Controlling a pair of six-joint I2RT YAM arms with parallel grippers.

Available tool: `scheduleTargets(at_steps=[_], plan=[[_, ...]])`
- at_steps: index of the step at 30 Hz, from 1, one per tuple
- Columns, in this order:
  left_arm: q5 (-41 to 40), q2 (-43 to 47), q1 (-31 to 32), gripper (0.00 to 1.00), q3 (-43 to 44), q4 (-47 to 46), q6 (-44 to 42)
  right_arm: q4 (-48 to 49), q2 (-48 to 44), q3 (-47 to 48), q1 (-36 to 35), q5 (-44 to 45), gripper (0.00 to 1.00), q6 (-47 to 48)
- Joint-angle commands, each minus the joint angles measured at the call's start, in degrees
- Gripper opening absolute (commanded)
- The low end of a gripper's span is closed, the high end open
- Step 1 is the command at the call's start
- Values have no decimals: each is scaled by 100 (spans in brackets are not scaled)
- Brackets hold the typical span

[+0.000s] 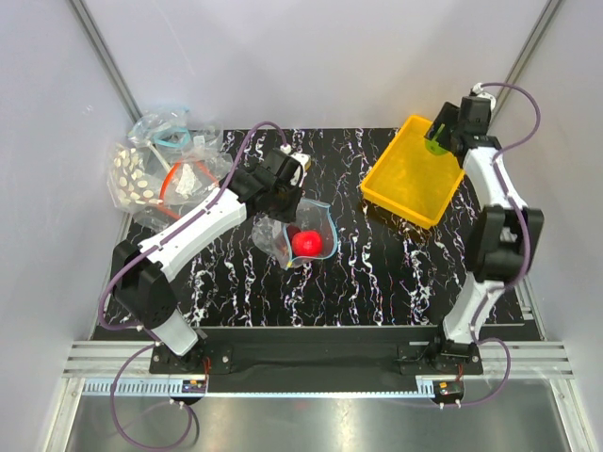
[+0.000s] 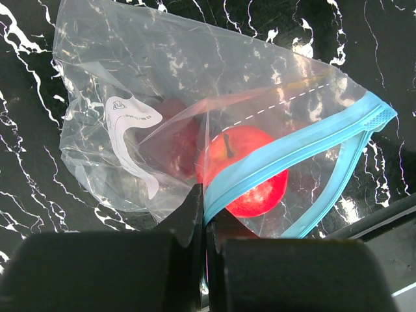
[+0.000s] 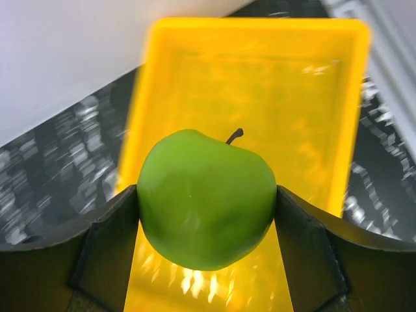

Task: Place the food in the zip-top bag and seal the zipper
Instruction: Pick up the fake fruit from the bin, then place the fake fruit in the zipper food storage bag.

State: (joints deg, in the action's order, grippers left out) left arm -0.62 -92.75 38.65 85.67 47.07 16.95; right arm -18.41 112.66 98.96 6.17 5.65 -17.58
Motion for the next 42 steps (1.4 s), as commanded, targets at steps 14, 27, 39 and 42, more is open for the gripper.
scheduleTargets(at_steps=[14, 27, 39, 42], plan=[[36, 99, -77, 0, 3, -154, -16, -312, -4768, -3567, -2689, -2102, 47, -219], [238, 134, -130, 0, 3, -163, -16, -172, -4904, -3954, -4343, -2060, 46, -878], [668, 170, -315, 0, -68, -251, 45, 892, -3269, -3392, -4485, -1410, 53, -1186], [800, 161, -393, 0, -77, -277, 72, 762, -2952, -3137, -4537, -1077, 90, -1204]])
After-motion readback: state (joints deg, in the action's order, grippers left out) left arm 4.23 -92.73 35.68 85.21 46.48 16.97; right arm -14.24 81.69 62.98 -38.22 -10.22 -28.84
